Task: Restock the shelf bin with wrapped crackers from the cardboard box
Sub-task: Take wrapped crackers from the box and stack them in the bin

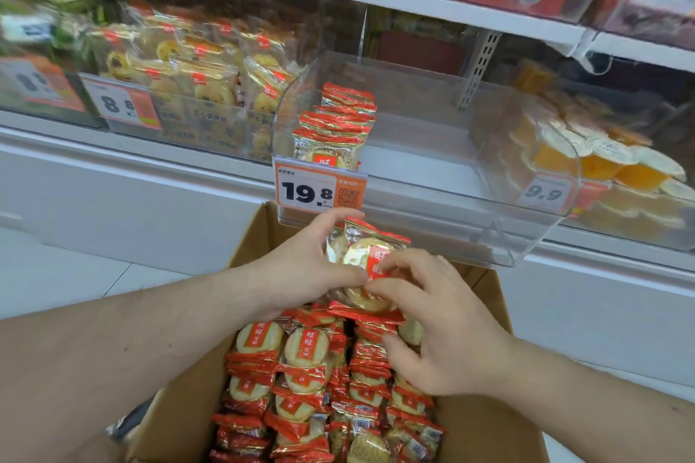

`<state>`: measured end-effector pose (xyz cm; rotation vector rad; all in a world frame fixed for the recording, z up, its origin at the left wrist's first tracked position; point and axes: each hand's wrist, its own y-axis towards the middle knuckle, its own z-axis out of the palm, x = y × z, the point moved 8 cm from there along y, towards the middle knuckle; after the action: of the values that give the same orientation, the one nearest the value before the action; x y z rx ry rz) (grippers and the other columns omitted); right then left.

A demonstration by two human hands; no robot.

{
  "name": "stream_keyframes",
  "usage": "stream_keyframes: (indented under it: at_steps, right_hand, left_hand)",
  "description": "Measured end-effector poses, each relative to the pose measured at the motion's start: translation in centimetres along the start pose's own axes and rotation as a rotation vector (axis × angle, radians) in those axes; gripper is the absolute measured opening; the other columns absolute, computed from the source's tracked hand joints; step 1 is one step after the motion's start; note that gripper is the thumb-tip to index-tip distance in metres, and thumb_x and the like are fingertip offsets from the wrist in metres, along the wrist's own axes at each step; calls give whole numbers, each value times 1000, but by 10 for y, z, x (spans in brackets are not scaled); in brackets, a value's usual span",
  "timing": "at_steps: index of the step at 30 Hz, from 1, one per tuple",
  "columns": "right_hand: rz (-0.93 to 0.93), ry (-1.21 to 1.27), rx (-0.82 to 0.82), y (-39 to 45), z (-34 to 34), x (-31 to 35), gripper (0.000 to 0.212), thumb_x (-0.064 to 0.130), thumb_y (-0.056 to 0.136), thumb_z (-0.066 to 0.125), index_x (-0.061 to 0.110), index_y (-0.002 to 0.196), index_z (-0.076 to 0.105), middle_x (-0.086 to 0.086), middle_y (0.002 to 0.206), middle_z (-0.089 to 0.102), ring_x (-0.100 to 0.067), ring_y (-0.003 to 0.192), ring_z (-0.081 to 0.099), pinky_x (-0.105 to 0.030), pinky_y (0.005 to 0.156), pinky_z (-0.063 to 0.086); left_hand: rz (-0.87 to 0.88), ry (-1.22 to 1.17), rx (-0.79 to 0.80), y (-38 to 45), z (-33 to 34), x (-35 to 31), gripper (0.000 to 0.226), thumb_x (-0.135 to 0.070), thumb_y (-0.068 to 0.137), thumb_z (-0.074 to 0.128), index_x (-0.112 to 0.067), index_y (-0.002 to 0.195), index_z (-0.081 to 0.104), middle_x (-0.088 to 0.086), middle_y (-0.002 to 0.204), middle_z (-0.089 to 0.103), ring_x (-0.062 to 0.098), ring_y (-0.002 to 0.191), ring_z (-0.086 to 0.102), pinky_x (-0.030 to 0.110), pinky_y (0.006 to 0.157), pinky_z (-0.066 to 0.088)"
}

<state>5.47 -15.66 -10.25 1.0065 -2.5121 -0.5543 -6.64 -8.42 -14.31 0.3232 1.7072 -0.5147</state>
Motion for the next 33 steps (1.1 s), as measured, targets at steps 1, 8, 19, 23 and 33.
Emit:
stream_keyframes:
  at_steps: [1,8,19,23,33]
  right_hand:
    - [35,23,-40,3,-6,-2,51,25,69,71,14,118,60,-6,116,54,-19,107,55,-35,89,47]
    - [501,239,112,17,-16,-43,91,71,58,63,42,139,33,30,125,40,9,105,45,-12,92,38]
    - [550,666,-14,47,-32,-42,38,35,70,85,31,103,65,12,96,74,-4,88,70,-27,81,56]
    - [464,476,-268,84,-87,-48,37,20,76,82,27,108,64,7,95,72,-8,89,69,-29,84,56]
    - [512,46,96,157,-62,-66,50,33,78,81,28,124,63,11,111,64,-10,101,58,-23,86,41]
  left_hand:
    - [35,85,-7,-1,-3,-7,74,-8,81,74,-54,129,40,3,121,54,16,54,54,32,54,50]
    - [197,471,209,-22,8,-48,100,-12,86,64,-78,130,3,-20,115,56,22,77,63,49,72,55]
    - [451,471,-53,-27,-22,-93,84,-31,77,61,-75,130,13,-25,115,47,5,91,59,16,69,46]
    - [666,331,-642,-37,-85,-107,53,-28,77,59,-39,124,36,-11,106,45,10,90,50,10,70,41]
    - [314,160,-695,-9,-106,-70,59,-16,92,62,-23,142,32,-15,126,45,1,115,49,33,97,50]
